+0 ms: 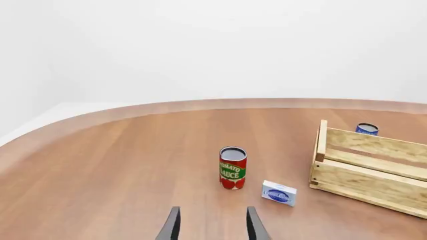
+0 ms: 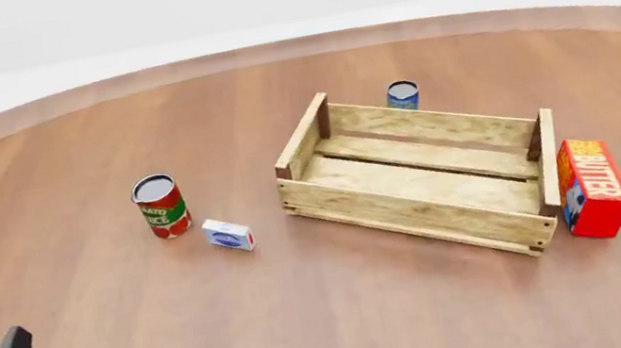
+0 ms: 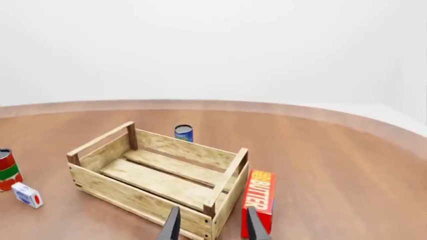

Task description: Pick up the butter and put it in the tray.

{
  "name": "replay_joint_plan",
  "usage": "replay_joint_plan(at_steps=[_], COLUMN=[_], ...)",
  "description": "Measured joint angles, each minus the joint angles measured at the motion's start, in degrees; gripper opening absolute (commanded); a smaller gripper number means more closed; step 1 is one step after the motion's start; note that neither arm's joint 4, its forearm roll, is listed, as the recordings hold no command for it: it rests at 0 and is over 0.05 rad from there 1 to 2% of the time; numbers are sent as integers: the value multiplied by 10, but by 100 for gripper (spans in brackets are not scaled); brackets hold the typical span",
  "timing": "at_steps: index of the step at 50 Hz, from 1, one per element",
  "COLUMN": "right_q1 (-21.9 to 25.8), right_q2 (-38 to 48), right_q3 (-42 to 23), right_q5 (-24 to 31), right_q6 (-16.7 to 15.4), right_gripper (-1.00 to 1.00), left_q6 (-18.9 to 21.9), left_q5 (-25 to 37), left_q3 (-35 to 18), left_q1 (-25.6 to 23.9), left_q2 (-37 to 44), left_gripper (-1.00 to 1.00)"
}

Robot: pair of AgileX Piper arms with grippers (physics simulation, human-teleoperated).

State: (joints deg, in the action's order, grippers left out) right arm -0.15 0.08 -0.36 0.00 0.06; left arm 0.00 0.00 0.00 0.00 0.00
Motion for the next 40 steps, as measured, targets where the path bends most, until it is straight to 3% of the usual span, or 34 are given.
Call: replay_joint_plan(at_steps=[24,40], right_q1=[-14,-37], right_q2=[6,47], right_q3=[-14,-5], right_q5=[8,-39], right_q6=[-14,-17], right_gripper=[100,100], left_q6=[0,0], left_q5=[0,0], left_q3=[0,0], left_q1=[0,0], left_q2=[0,0], left_gripper=[100,100])
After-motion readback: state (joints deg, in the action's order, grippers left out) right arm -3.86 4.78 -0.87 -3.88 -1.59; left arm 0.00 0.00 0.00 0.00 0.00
